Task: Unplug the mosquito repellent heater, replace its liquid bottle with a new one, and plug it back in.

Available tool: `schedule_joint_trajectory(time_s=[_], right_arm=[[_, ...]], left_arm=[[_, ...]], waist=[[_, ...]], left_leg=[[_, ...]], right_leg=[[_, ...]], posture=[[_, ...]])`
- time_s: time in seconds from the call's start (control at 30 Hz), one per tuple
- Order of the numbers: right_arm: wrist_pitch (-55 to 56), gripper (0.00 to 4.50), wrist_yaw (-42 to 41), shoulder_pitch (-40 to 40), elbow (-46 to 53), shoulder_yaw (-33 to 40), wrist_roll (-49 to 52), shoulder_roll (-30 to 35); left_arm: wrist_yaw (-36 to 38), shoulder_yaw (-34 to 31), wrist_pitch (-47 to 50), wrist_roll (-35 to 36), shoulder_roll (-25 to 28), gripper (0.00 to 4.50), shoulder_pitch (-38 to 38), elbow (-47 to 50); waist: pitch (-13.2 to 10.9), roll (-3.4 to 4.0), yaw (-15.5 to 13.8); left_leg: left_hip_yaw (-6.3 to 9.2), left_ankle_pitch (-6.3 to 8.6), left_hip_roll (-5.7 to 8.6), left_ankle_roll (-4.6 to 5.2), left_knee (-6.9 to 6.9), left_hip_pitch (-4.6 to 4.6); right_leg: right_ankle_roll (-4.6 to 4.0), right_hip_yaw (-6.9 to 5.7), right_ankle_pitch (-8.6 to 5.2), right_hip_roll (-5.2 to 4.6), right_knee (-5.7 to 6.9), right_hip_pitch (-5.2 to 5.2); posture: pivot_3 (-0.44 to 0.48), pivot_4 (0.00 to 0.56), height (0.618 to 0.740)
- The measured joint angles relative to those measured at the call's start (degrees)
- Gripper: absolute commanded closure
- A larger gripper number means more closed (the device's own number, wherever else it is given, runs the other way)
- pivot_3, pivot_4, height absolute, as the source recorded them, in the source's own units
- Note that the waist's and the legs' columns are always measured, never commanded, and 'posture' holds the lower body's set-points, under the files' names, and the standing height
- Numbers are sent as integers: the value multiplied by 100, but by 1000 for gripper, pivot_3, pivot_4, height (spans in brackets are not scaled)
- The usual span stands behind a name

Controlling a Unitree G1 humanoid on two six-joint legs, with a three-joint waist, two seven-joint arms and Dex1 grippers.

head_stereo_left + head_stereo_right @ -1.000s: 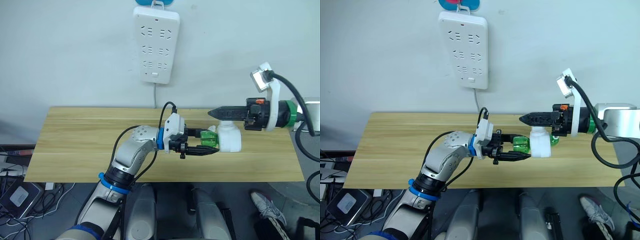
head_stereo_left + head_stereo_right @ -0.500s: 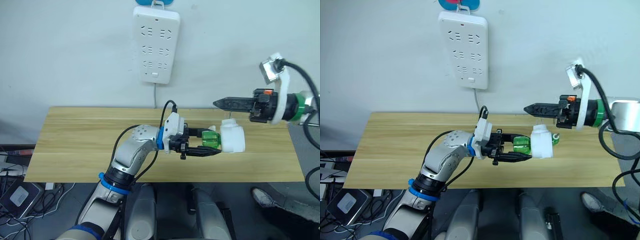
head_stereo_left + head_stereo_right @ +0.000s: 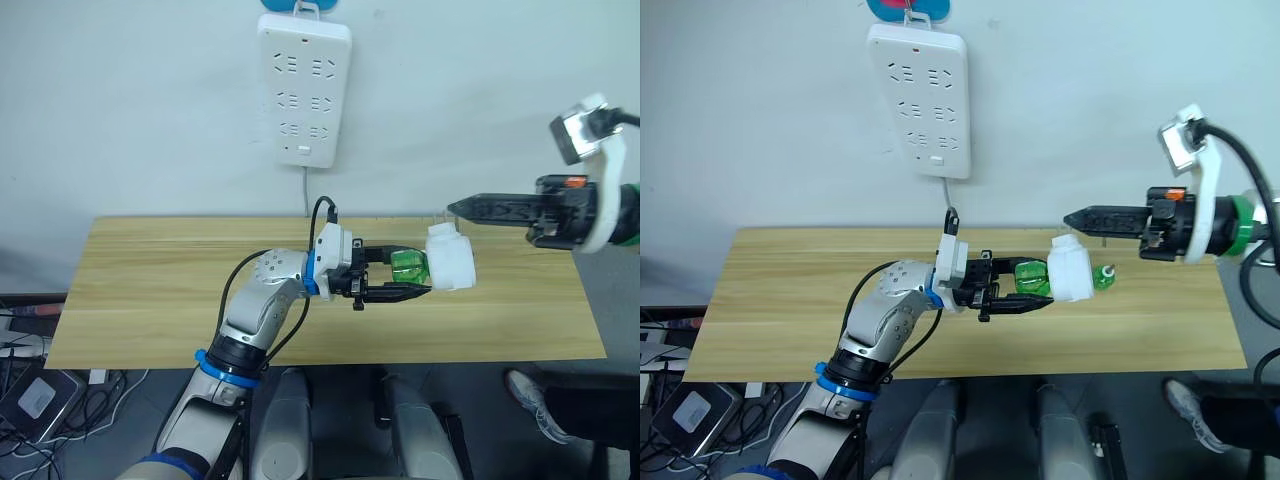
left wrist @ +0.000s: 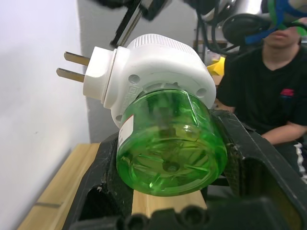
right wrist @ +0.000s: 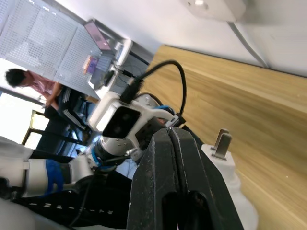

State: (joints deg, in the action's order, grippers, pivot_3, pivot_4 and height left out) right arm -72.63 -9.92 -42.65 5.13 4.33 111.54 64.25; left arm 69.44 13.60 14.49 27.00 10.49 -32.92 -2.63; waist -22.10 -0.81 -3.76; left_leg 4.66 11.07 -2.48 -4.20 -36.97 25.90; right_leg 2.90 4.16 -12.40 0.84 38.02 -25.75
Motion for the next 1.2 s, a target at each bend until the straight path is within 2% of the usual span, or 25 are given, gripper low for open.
schedule_joint_trajectory(time_s=[0.17, 0.67, 0.87, 0.97, 1.03, 1.1, 1.2], right_arm=[[147, 4476, 334, 75, 60, -151, -147, -106], [20, 4476, 113, 185, 216, -149, -640, -46], [128, 4476, 222, 96, -119, -107, -128, -220], [-46, 3876, -45, -39, -486, 169, -28, -199], [-158, 3164, -119, -70, -823, 469, 0, -70], [-233, 2447, -129, 317, -917, 851, 1, 349], [-376, 1318, -194, 1256, -535, 1239, -1, 669]], left_arm=[[26, 77, 23, -9, 6, 2237, -2, 4], [-22, 177, 135, -77, 36, 2237, 33, 4], [-59, 120, -104, -79, -34, 2237, 22, 4], [-121, 12, -479, -155, -59, 2237, 14, -51], [-99, -43, -759, -212, -67, 2237, 15, -177], [-10, -77, -1139, -253, -58, 2237, 49, -253], [-6, -123, -1370, -266, -71, 2237, 50, -270]], waist=[[0, 0, 37], [0, 0, 57], [0, 0, 58], [0, 0, 57], [0, 0, 43], [1, 2, 4], [3, 2, -1]], left_leg=[[1, 0, 1, 0, 1, 2], [2, 0, 0, 0, 0, 1], [1, 0, 1, 0, -1, 2], [1, 0, 1, 1, 0, 1], [1, 0, 1, 1, 0, 1], [0, 0, 2, 1, 3, 2], [0, 0, 2, 2, 3, 2]], right_leg=[[-1, -1, 1, -1, -1, 0], [-1, -1, 1, 0, 1, 0], [-2, 0, 1, -1, 2, 0], [-2, 0, 1, 0, 2, 0], [-2, -1, 2, -1, 2, 0], [-3, -1, 1, -2, -2, 0], [-3, 0, 2, -3, 0, 0]], posture=[[168, 300, 740], [175, 313, 740], [170, 315, 740], [166, 314, 740], [157, 306, 740], [147, 304, 740], [147, 304, 740]])
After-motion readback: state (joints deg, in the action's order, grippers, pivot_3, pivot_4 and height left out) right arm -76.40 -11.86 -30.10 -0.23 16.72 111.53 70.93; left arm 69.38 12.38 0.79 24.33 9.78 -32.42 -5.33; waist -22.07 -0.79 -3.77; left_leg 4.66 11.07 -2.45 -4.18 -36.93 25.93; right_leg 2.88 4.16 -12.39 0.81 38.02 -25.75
